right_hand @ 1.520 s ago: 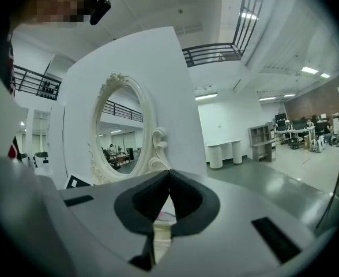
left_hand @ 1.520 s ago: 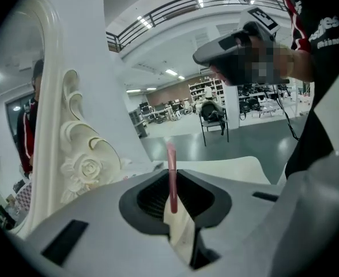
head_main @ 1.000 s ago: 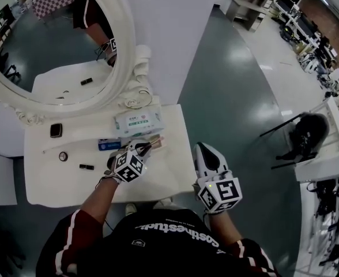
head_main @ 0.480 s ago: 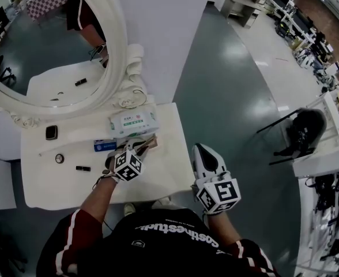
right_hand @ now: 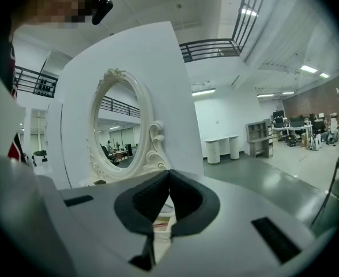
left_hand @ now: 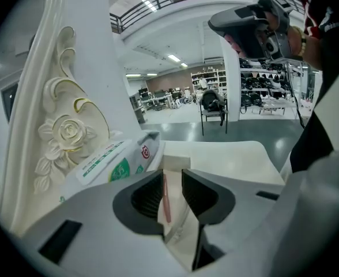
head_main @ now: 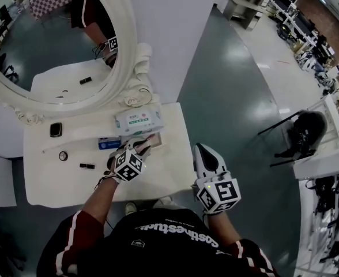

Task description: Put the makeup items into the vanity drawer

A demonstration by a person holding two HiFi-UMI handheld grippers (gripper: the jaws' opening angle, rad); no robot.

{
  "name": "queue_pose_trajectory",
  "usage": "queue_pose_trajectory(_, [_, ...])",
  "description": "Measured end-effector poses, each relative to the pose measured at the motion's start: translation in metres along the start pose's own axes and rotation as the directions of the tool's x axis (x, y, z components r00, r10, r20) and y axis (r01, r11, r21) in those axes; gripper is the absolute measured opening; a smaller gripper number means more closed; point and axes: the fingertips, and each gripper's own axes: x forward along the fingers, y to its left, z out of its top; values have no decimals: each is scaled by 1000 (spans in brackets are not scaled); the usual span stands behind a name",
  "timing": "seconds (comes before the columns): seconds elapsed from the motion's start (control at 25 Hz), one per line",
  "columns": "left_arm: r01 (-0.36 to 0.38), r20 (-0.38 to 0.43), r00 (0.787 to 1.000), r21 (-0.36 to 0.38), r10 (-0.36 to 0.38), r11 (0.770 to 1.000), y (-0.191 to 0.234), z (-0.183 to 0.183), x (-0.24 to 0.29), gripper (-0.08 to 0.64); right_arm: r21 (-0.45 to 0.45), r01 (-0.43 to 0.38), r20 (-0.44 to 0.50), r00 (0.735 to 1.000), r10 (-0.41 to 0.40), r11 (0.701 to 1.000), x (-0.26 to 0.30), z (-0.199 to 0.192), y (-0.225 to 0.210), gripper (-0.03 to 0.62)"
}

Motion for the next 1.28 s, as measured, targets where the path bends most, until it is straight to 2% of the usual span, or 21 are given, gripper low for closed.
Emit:
queue_pose_trajectory(0.48, [-22, 83, 996, -116, 32, 993, 8, -8, -41, 101, -22, -15, 12, 1000, 15, 1000, -1, 6, 36, -2])
queue_pose_trajectory(0.96, [-20, 145, 988, -257, 59, 966, 9, -46, -95, 101, -60, -42, 11, 999, 43, 997, -1, 7, 94, -2])
queue_pose_trajectory(1.28, [-37, 170, 981, -315, 95, 948, 13, -76, -137, 101, -74, -65, -2, 998, 65, 995, 3, -1, 139, -2])
